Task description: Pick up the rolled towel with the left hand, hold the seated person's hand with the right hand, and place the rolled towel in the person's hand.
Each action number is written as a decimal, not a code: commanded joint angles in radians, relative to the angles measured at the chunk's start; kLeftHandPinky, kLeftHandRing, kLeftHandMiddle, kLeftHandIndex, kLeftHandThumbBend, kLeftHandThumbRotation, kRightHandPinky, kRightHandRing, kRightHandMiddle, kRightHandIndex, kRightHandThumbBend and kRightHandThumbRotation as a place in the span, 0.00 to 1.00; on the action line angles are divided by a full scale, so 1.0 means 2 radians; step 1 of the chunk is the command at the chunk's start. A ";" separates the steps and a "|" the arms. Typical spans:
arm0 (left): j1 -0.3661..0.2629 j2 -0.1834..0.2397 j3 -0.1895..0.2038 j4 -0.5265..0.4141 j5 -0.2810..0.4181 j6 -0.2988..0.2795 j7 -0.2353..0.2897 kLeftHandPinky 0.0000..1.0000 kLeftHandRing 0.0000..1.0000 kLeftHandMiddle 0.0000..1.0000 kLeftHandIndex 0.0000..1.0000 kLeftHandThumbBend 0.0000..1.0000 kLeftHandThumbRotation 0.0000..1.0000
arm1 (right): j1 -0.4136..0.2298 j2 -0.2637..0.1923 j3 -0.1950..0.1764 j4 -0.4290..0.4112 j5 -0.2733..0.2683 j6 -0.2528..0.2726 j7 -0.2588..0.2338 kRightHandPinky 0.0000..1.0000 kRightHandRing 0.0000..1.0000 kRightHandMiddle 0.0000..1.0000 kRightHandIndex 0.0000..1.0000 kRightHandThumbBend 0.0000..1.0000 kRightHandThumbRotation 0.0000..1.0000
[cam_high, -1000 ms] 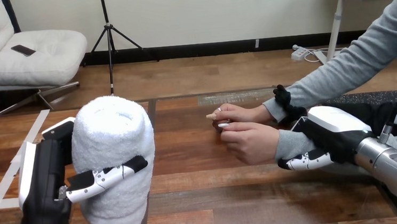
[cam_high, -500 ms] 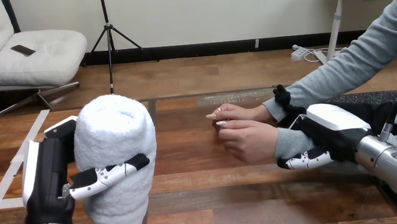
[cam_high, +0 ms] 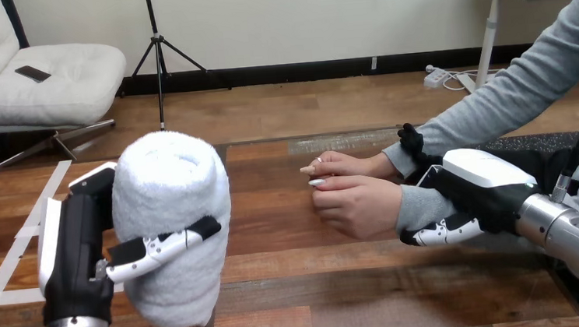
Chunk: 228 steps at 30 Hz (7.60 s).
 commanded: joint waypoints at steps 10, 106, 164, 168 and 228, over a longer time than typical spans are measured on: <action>-0.078 -0.011 -0.005 0.034 0.001 -0.040 0.011 0.30 0.34 0.39 0.41 0.62 0.00 | -0.028 0.002 -0.025 -0.031 0.041 -0.009 0.020 0.16 0.20 0.25 0.25 0.55 0.45; -0.389 -0.031 -0.003 0.510 0.002 -0.179 0.037 0.33 0.36 0.39 0.40 0.57 0.00 | -0.043 0.005 -0.028 -0.032 0.050 0.005 0.040 0.17 0.20 0.25 0.24 0.56 0.40; -0.403 -0.088 -0.009 0.519 -0.012 -0.177 0.026 0.35 0.37 0.41 0.41 0.59 0.00 | -0.079 0.033 -0.022 -0.025 0.041 0.017 0.031 0.15 0.18 0.22 0.22 0.59 0.41; -0.402 -0.091 -0.012 0.519 -0.010 -0.179 0.028 0.35 0.37 0.41 0.41 0.59 0.00 | -0.081 0.034 -0.022 -0.026 0.041 0.019 0.033 0.15 0.18 0.23 0.22 0.59 0.41; -0.389 -0.116 -0.021 0.527 -0.011 -0.173 0.007 0.34 0.36 0.40 0.41 0.58 0.00 | -0.090 0.040 -0.024 -0.023 0.044 0.018 0.029 0.15 0.18 0.22 0.22 0.60 0.41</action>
